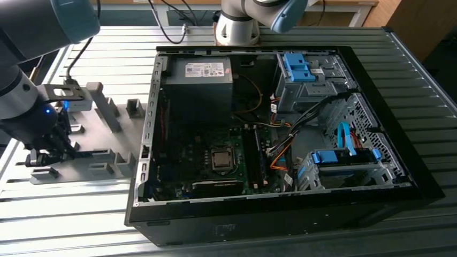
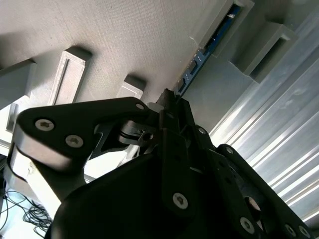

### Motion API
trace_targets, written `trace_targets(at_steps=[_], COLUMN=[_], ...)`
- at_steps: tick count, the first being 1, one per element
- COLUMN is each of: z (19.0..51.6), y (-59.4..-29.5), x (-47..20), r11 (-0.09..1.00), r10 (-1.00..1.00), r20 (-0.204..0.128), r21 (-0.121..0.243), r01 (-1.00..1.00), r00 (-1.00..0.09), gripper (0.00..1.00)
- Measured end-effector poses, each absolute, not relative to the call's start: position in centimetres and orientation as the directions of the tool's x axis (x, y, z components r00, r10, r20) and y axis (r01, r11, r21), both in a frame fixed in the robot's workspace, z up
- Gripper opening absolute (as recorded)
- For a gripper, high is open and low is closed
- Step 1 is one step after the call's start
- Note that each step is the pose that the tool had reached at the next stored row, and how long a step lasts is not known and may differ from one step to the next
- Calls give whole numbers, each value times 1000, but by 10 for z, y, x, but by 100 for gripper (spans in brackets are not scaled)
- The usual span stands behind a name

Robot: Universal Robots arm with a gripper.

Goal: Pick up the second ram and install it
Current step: 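Pick up the second ram and move it above second insertion slot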

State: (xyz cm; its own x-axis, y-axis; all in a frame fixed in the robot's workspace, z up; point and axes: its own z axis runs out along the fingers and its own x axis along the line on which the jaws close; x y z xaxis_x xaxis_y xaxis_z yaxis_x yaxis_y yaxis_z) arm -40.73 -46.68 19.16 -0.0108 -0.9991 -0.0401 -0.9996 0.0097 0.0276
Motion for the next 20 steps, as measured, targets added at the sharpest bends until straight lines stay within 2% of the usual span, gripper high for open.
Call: trace_targets(at_steps=[8, 10, 20], z=[191, 191, 191], y=[-467, -467, -467], x=[-406, -406, -406], r11=[10, 10, 10], r10=[-999, -999, -999], r20=[-40, -40, -40], r21=[28, 28, 28], r01=[-1000, -1000, -1000], r00=[-11, -11, -11], gripper=[20, 14, 14])
